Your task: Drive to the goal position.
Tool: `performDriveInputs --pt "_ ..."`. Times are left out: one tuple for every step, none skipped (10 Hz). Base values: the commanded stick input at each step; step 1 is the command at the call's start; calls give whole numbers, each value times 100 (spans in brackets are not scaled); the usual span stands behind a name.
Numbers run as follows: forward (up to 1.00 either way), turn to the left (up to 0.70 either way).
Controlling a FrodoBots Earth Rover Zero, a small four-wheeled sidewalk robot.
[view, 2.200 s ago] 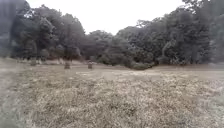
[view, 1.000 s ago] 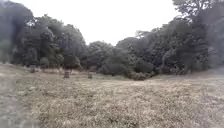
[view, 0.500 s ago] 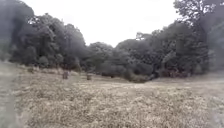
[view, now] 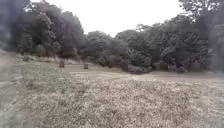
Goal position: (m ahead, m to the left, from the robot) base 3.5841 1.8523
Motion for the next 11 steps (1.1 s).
performDriveInputs --pt "0 0" --pt "0 42" --pt "0 44" --pt "0 45" --pt "0 45" --pt "0 45" --pt "45 27" --pt "45 27" --pt "45 27" --pt "45 27" --pt "45 27"
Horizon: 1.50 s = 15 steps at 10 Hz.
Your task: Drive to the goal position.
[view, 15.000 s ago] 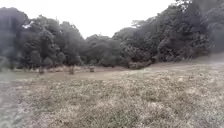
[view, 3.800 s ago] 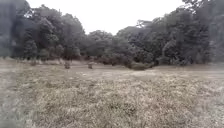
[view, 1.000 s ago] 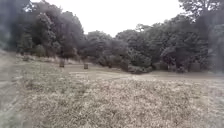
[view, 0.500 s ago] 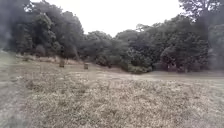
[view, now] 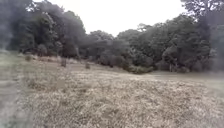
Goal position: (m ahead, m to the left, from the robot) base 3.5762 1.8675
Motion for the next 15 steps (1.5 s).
performDriveInputs --pt "45 27" --pt "45 27" --pt "45 27" --pt "28 21" --pt "11 14" --pt "0 0" --pt "0 0" --pt "0 0" --pt "0 0" --pt "0 0" --pt "0 0" --pt "0 0" --pt "0 0" --pt "0 0" --pt "12 0"
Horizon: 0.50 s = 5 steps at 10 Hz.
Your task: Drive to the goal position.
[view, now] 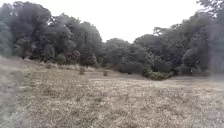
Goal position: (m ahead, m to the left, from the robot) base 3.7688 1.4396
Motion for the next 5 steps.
performDriveInputs --pt "29 0" --pt "45 0" --pt "45 0" --pt "45 0" --pt "45 0"
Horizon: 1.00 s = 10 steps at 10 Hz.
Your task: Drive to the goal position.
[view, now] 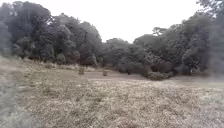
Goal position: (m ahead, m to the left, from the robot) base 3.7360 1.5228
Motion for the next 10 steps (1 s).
performDriveInputs --pt "45 0" --pt "45 0" --pt "45 0" --pt "45 0" --pt "45 0" --pt "45 0" --pt "45 0" --pt "0 0" --pt "0 0" --pt "0 0"
